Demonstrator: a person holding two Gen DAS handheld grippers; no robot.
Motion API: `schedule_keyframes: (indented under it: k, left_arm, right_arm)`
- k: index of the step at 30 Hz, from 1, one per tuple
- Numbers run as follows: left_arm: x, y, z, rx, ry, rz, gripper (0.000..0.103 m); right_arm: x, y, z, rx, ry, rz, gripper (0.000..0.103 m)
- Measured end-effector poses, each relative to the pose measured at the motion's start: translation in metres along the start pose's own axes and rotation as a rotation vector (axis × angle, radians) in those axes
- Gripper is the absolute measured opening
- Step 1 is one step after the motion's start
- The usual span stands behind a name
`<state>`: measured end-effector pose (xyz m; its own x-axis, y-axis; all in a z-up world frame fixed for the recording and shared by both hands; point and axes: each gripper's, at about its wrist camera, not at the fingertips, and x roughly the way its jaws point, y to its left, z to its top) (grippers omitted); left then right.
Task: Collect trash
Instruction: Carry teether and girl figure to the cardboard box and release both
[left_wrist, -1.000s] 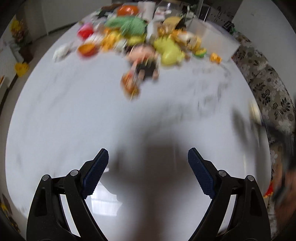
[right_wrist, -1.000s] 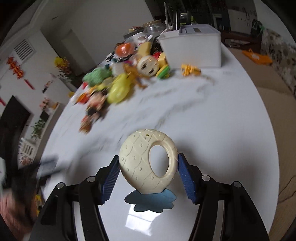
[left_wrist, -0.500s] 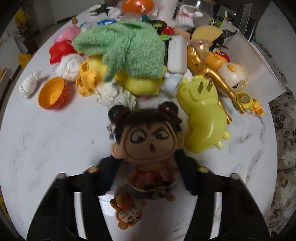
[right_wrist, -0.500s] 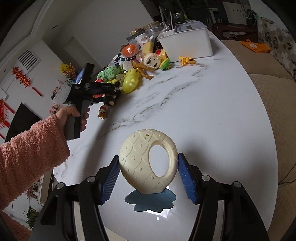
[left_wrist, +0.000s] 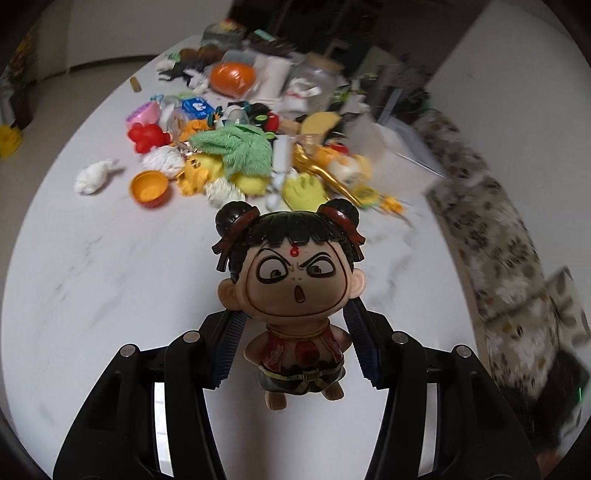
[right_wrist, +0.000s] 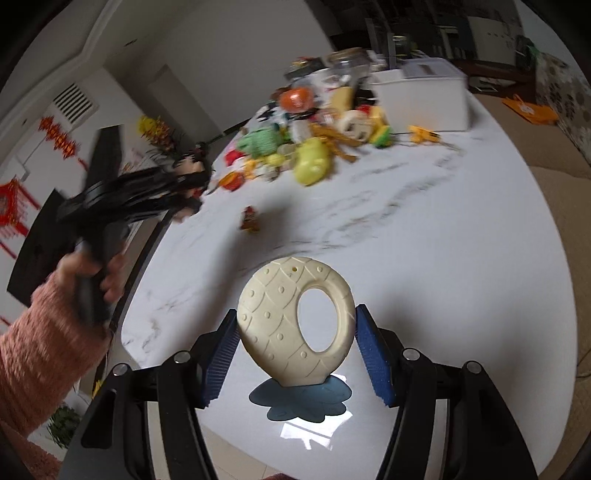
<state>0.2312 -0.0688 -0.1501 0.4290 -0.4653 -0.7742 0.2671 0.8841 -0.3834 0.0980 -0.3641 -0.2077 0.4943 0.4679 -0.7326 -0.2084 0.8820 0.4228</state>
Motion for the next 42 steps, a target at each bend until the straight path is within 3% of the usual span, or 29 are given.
schedule_keyframes:
  k: [5,10,15,20,23,28,29,30,31,32,35,42]
  left_arm:
    - [-0.063,0.016,-0.078,0.031,0.044,-0.029,0.053]
    - [-0.107,0.041,-0.183,0.062,0.154,-0.081,0.053]
    - [-0.103,0.063,-0.278,-0.012,0.315,-0.113,0.053]
    - [-0.052,0.085,-0.349,-0.041,0.482,-0.071,0.053]
    - [-0.022,0.093,-0.369,-0.003,0.512,-0.042,0.053]
    - [0.064,0.113,-0.402,0.015,0.626,0.041,0.053]
    - [0.082,0.117,-0.408,0.011,0.651,0.078,0.057]
    - [0.095,0.12,-0.41,0.004,0.666,0.093,0.064]
    - [0.109,0.123,-0.414,0.003,0.677,0.112,0.068]
    - [0.114,0.13,-0.419,0.007,0.681,0.13,0.075]
    - [0.144,0.138,-0.421,0.009,0.735,0.196,0.076]
    - [0.131,0.137,-0.407,0.004,0.711,0.2,0.082]
  right_arm:
    - [0.011,0.057,-0.017,-0.062,0.046,0.03,0.061]
    - [0.02,0.116,-0.058,-0.12,0.118,0.08,0.061]
    - [0.033,0.154,-0.121,-0.125,0.24,0.08,0.061]
    - [0.058,0.158,-0.193,-0.059,0.365,0.038,0.061]
    - [0.086,0.145,-0.226,-0.026,0.41,-0.003,0.061]
    - [0.156,0.104,-0.27,0.049,0.447,-0.108,0.062]
    - [0.168,0.095,-0.275,0.067,0.436,-0.138,0.065]
    - [0.176,0.089,-0.28,0.08,0.429,-0.155,0.079]
    - [0.192,0.078,-0.281,0.096,0.43,-0.185,0.087]
    - [0.203,0.073,-0.283,0.1,0.439,-0.208,0.088]
    - [0.233,0.05,-0.291,0.103,0.501,-0.288,0.088]
    - [0.213,0.037,-0.287,0.135,0.494,-0.295,0.088]
